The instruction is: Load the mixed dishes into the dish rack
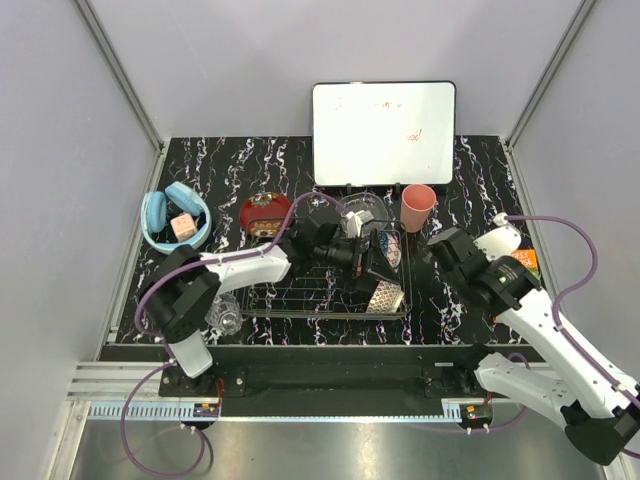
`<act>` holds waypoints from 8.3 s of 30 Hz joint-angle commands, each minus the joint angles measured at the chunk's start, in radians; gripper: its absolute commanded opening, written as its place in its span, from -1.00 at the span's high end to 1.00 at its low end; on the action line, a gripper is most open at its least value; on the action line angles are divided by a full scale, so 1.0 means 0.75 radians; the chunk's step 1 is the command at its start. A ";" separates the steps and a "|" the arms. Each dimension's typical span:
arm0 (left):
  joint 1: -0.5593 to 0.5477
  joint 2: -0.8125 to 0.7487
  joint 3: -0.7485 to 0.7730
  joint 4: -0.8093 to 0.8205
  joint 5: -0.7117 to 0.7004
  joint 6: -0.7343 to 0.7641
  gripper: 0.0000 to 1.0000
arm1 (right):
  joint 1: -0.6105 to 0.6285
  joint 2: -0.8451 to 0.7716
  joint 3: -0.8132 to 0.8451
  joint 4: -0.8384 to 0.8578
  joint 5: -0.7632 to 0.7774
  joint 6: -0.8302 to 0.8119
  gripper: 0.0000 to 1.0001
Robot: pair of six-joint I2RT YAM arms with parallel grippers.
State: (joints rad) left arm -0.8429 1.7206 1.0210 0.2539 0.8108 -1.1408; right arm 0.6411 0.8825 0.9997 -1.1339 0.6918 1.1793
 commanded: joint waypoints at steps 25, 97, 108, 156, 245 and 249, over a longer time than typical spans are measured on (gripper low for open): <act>0.704 -0.245 0.459 -1.208 -0.005 1.159 -0.98 | 0.362 0.300 -0.016 0.393 -0.247 -0.206 -0.68; 1.171 0.291 0.831 -1.273 -0.572 1.480 -0.79 | -0.069 1.646 1.400 0.765 -1.137 -0.758 -0.61; 1.175 0.389 0.749 -1.202 -0.558 1.472 -0.39 | -0.065 1.934 1.516 0.765 -1.339 -0.697 -0.55; 1.011 0.604 0.807 -1.087 -0.445 1.478 -0.04 | -0.073 2.399 1.784 0.896 -1.597 -0.538 0.28; 1.500 -0.073 0.774 -1.852 -0.142 1.838 -0.98 | 0.497 0.368 0.195 1.148 -0.239 -2.599 1.00; 1.500 -0.071 0.754 -1.836 -0.132 1.826 -0.98 | 0.532 0.361 0.128 1.154 -0.205 -2.644 1.00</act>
State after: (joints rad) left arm 0.2783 1.7027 1.5974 -1.1599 0.6994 0.2375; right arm 1.0130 1.2068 1.0988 -0.4290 0.4515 -0.6968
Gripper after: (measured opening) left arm 0.988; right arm 0.029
